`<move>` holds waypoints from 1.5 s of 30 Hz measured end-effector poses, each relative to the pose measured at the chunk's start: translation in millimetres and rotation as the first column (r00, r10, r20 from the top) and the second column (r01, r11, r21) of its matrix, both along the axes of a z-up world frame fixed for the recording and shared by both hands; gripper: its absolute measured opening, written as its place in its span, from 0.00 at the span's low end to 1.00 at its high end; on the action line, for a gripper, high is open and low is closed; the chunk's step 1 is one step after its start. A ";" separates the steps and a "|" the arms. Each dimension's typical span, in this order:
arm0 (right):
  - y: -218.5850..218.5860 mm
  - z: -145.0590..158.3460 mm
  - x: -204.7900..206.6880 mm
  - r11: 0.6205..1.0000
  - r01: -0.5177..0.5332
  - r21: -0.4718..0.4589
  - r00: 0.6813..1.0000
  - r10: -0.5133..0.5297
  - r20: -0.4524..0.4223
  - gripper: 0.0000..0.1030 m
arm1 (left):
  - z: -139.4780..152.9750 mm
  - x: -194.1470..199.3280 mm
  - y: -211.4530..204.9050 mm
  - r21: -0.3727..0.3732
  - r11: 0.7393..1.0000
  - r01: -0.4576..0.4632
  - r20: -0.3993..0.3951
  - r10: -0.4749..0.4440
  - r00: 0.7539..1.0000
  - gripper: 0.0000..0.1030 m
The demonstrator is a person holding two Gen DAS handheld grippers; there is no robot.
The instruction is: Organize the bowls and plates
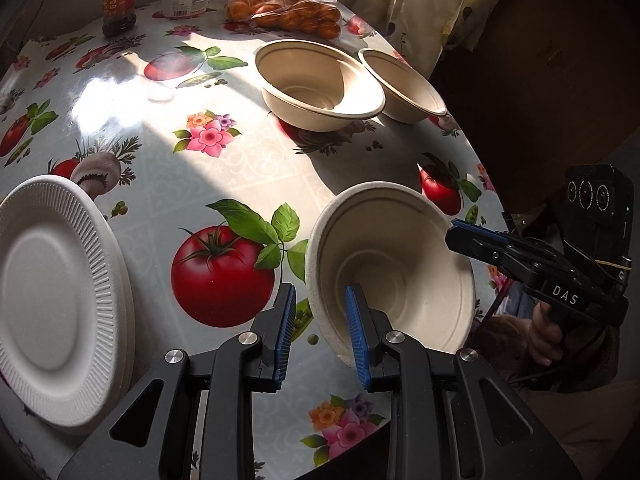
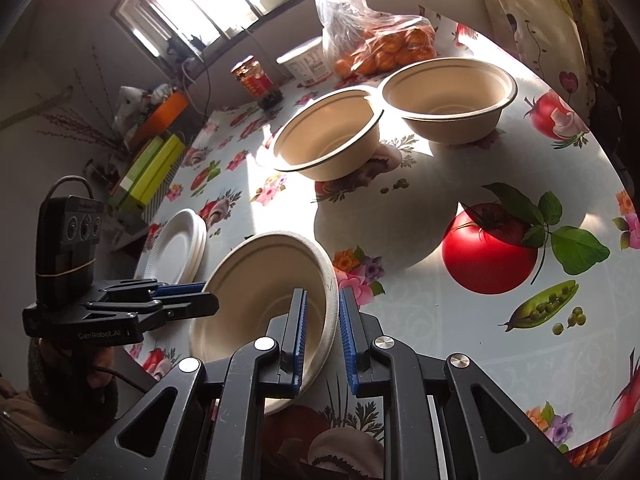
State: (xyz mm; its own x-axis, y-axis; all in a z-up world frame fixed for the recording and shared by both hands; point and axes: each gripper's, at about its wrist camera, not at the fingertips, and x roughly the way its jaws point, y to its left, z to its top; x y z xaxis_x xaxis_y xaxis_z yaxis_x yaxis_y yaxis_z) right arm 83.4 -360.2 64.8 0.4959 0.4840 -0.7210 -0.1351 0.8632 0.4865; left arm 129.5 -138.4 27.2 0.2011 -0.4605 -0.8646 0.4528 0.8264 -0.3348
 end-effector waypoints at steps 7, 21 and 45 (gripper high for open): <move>-7.3 -0.9 -1.8 1.000 0.022 0.014 1.000 -0.022 0.004 0.13 | -0.2 -0.5 -10.1 0.017 1.000 0.021 0.010 -0.021 1.000 0.21; -46.3 2.6 11.9 0.992 0.123 -0.016 0.992 -0.122 0.018 0.13 | -1.5 22.0 -53.1 0.002 0.999 0.054 0.013 -0.054 0.998 0.21; -78.9 25.2 33.1 0.981 0.194 -0.014 0.980 -0.193 0.044 0.31 | 14.8 45.8 -48.0 -0.064 0.997 0.052 0.063 -0.048 0.997 0.28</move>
